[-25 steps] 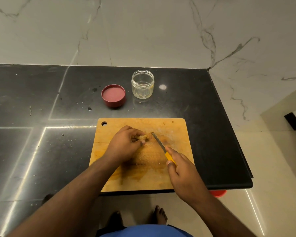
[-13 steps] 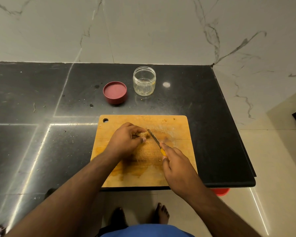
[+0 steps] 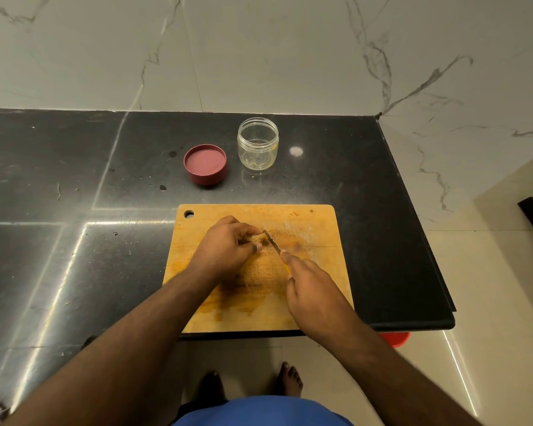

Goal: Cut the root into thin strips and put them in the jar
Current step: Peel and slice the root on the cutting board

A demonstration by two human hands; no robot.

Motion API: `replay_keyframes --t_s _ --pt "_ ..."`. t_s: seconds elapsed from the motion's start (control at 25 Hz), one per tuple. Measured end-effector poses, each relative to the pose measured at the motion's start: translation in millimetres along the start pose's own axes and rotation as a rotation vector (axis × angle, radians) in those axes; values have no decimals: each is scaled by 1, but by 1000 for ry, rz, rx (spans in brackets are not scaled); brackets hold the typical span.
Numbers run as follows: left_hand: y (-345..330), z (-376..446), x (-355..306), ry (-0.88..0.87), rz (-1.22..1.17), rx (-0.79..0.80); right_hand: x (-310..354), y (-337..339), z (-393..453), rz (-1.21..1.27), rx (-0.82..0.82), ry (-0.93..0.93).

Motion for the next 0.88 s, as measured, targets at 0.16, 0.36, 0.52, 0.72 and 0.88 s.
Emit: replay_keyframes --t_s 0.16,0.36,0.52,0.72,0.88 --pt "0 1 1 11 5 3 -6 -4 -22 -4 -7 -1" --pt "1 2 2 15 -4 33 -17 19 -20 -53 -39 -30" --pt "1 2 2 20 -19 51 -28 53 -14 -61 -212 -49" --pt "1 2 3 9 -11 61 -27 42 -17 34 -112 -41" --pt "2 1 2 3 -5 133 -30 35 -23 155 -113 -69"
Point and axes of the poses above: each hand's wrist, its own z-axis towards the middle knuckle, its own y-axis out of the back of the hand, x = y × z, the point moved 7 cm from there along z, towards the middle knuckle, and after that the axes turned 2 degrees about -z, right-handed, at the moved point
